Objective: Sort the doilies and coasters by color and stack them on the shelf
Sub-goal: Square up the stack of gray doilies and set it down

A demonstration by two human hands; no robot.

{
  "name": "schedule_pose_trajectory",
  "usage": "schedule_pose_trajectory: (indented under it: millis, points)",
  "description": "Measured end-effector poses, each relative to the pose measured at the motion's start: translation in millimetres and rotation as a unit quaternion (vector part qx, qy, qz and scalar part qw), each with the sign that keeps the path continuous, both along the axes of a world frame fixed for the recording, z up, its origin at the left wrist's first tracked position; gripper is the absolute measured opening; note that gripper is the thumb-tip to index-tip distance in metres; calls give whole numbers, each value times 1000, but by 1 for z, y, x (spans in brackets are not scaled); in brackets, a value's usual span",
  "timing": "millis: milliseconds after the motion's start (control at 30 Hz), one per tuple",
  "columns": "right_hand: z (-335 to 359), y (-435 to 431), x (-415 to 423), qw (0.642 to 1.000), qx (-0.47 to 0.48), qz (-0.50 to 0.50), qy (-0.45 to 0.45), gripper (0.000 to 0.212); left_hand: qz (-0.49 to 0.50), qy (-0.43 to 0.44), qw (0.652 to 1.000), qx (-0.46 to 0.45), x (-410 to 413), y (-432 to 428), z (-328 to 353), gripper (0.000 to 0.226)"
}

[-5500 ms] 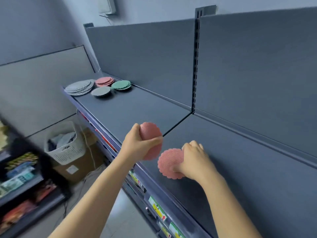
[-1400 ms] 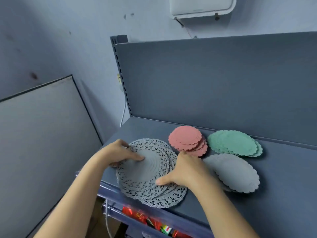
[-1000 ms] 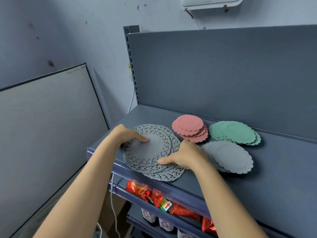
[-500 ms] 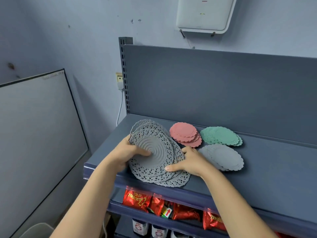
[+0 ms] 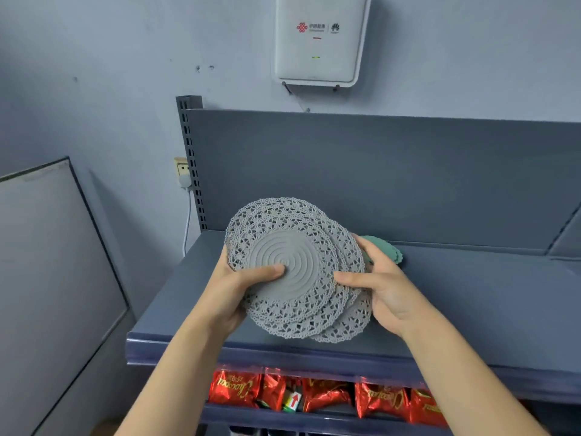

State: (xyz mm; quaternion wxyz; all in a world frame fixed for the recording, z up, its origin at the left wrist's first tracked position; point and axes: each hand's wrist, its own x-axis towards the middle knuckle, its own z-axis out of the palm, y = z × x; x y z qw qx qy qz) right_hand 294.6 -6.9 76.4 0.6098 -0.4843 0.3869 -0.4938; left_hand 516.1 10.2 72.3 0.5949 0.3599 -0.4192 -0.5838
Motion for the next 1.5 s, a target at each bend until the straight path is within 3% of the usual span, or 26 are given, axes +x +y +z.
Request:
schedule_pose_trajectory:
  millis: [100, 267, 433, 667, 933, 1100, 1233, 1500]
  points:
    - [2, 16, -42, 1000, -1, -25, 5, 79, 12, -26, 1000, -14, -41, 6, 0, 85]
    - [-8, 59, -150, 994, -16, -111, 2, 75, 26, -155, 982, -102, -152, 18, -4, 90]
    - [-21, 116, -292, 977, -8, -212, -29, 65, -47, -124, 983, -130, -304, 38, -10, 108]
    - [-33, 195, -464, 943, -21, -333, -23, 67, -221, -130, 949, -186, -495, 72, -17, 85]
    - [-63, 248, -596, 895, -10, -445, 22, 55, -353, -116, 919, -134, -662, 70, -47, 78]
    - [-76, 247, -683, 863, 13, -495, 103, 55, -403, -90, 905, -96, -766, 53, -73, 86]
    - [-63, 222, -760, 843, 28, -528, 102, 65, -417, -38, 907, -47, -852, 29, -64, 94]
    - [-37, 139, -897, 838, 18, -527, 140, 68, -374, -9, 926, -55, -985, -40, -37, 110]
